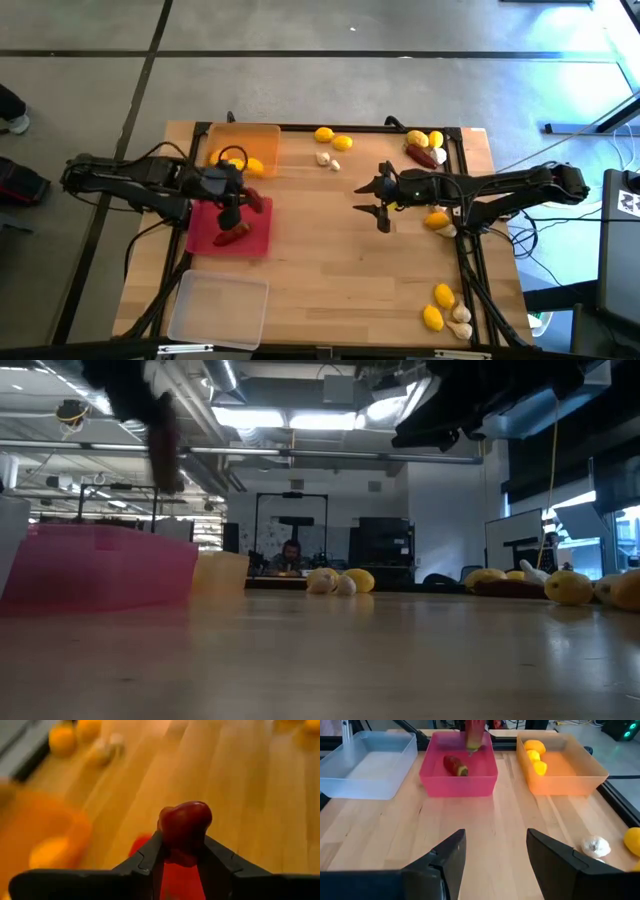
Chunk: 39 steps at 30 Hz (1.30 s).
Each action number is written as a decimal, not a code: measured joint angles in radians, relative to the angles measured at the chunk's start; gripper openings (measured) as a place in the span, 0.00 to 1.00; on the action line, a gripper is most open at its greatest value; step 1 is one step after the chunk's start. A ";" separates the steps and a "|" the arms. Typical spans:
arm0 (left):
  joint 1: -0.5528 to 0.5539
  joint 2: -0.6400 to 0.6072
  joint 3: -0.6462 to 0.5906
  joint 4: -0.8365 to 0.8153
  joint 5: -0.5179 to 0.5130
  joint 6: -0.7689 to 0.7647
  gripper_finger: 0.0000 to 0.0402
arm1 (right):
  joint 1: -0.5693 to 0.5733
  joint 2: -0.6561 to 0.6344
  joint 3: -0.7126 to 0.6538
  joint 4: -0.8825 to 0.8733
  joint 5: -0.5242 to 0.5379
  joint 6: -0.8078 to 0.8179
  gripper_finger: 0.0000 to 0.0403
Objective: Sort produce into baskets
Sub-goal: Put the left chilli pepper into the pink bin
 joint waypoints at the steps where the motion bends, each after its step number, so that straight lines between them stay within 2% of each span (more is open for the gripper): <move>1: -0.005 0.002 0.000 -0.039 0.000 -0.041 0.24 | 0.000 0.000 0.000 0.001 0.000 0.000 0.51; 6: -0.031 0.023 0.000 -0.180 0.000 -0.181 0.24 | 0.000 0.000 0.000 -0.001 0.000 0.000 0.51; 12: -0.042 0.116 0.000 -0.303 0.001 -0.253 0.24 | -0.001 0.000 0.000 -0.001 0.000 -0.011 0.51; 19: -0.041 0.276 0.000 -0.408 0.003 -0.249 0.24 | -0.001 0.000 0.000 -0.001 0.002 -0.021 0.51; 26: -0.041 0.404 0.000 -0.426 0.019 -0.241 0.24 | -0.001 0.000 0.000 -0.002 0.001 -0.021 0.51; 39: -0.018 0.520 -0.001 -0.450 0.019 -0.193 0.24 | -0.001 0.000 -0.040 0.006 0.001 -0.019 0.51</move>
